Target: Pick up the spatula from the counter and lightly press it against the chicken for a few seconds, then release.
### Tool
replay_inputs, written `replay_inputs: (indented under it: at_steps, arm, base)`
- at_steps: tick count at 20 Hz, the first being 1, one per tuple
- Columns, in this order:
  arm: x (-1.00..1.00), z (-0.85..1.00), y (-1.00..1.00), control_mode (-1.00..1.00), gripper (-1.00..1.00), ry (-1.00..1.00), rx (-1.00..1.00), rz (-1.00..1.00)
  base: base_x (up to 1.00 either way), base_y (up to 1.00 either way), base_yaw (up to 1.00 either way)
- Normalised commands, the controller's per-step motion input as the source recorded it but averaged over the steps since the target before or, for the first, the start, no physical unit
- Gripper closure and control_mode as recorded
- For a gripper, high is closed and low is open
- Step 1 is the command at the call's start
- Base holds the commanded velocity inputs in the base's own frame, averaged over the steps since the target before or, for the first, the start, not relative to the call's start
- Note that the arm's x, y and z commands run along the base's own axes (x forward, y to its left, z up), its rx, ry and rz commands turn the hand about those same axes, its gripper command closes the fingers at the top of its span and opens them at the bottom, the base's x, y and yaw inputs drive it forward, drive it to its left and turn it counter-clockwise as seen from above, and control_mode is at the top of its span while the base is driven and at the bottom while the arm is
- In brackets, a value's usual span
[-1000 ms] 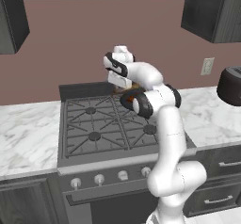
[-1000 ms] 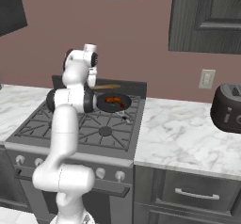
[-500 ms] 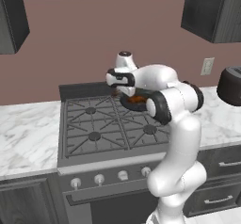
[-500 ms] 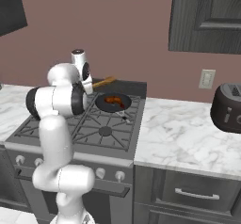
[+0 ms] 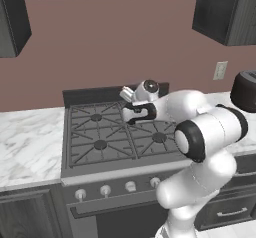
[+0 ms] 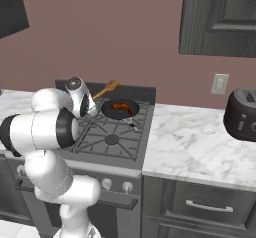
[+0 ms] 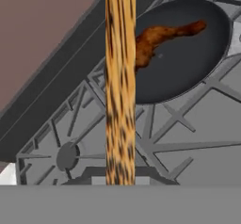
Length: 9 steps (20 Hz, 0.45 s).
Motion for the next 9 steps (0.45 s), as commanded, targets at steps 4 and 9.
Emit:
replay_inputs:
  at_steps: [4, 9]
  arm:
    - [-0.68, 0.62, 0.00, -1.00, 1.00, -0.01, 0.03, 0.08]
    - [-0.37, 0.95, 0.00, -1.00, 1.00, 0.01, 0.06, 0.09]
  base:
    - [0.00, 0.00, 0.00]
    - [0.00, 0.00, 0.00]
